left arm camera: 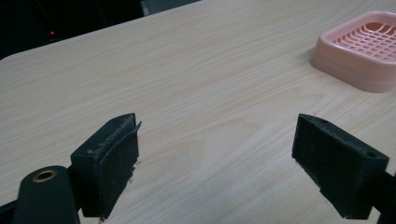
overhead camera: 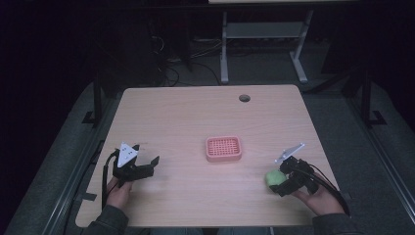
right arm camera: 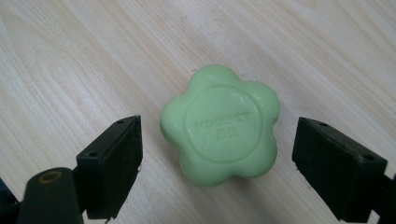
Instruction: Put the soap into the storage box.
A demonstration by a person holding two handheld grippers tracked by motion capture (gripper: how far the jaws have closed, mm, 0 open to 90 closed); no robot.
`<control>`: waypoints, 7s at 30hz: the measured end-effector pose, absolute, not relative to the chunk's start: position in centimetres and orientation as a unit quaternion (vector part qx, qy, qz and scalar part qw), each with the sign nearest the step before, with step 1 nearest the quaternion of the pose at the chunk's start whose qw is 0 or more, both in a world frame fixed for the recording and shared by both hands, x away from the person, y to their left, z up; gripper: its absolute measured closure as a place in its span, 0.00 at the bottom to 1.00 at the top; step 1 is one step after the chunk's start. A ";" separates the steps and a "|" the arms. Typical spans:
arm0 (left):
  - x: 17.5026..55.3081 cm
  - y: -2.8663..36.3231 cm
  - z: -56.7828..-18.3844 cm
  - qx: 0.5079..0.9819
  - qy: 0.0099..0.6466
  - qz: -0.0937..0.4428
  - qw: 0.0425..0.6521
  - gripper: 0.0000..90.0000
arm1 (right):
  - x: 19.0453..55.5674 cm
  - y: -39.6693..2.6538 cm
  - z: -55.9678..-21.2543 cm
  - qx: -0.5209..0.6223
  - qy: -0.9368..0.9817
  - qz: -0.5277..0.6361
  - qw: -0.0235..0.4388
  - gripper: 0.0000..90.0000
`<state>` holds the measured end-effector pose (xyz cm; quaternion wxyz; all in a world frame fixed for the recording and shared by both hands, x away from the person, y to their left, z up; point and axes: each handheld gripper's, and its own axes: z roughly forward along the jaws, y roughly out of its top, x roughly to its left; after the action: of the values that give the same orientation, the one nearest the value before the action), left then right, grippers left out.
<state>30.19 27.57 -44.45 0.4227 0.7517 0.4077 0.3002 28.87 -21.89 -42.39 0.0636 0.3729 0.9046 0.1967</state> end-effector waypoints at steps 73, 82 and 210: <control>30.2 27.7 -44.3 0.748 0.408 0.303 0.427 0.16 | 30.4 -20.1 -44.3 0.355 0.923 0.135 0.056 0.28; 30.1 27.7 -44.3 0.747 0.408 0.302 0.428 0.16 | 30.3 -19.8 -43.9 0.346 0.926 0.137 0.057 0.28; 30.1 27.8 -44.0 0.742 0.412 0.298 0.437 0.16 | 41.8 -7.7 -37.9 0.262 0.949 0.168 0.043 0.29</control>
<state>30.08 27.83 -44.03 0.4365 0.7422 0.4123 0.2976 41.85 -7.69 -37.92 0.0432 0.2623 0.9493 0.1677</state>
